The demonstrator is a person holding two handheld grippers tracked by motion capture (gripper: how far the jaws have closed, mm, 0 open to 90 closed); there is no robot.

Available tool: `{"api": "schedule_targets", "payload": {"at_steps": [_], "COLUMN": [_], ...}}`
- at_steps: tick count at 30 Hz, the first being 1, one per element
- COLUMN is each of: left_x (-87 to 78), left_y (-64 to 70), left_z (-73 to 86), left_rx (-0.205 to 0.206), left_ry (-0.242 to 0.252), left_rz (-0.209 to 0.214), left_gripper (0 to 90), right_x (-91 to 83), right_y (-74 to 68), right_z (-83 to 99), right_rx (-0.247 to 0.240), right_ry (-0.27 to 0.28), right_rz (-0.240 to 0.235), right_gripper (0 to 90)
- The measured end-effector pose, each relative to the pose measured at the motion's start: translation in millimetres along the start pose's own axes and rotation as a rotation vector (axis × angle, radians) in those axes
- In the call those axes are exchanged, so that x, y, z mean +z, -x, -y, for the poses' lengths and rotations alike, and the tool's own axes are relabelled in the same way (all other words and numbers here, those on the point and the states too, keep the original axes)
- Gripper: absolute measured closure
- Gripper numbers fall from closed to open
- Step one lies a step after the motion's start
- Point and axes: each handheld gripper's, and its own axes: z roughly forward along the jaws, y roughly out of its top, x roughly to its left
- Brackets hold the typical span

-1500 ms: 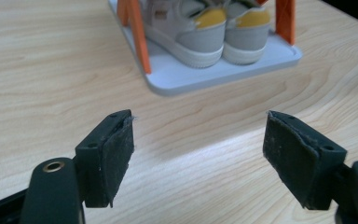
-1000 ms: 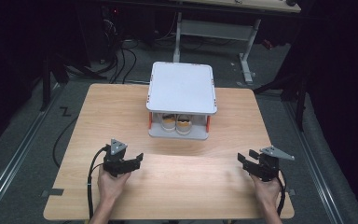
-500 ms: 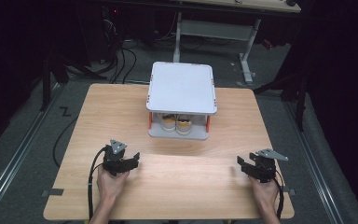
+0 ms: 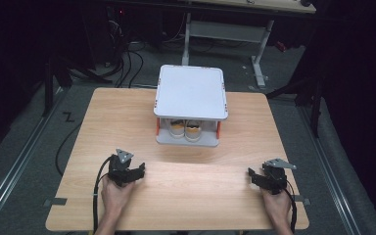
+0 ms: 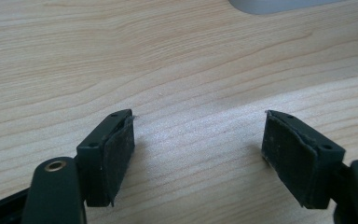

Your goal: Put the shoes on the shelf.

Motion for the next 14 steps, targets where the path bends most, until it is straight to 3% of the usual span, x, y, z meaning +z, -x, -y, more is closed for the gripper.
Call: {"api": "schedule_targets", "payload": {"at_steps": [14], "left_x": [-0.3], "left_y": [0.3], "left_z": [0.3], "left_rx": [0.003], "left_ry": [-0.002], "left_rz": [0.008], "left_gripper": [24.4], "right_x": [0.0], "right_y": [-0.1], "right_z": [0.0], "right_rx": [0.0], "right_ry": [0.0], "right_rz": [0.0], "right_gripper": [35.8]}}
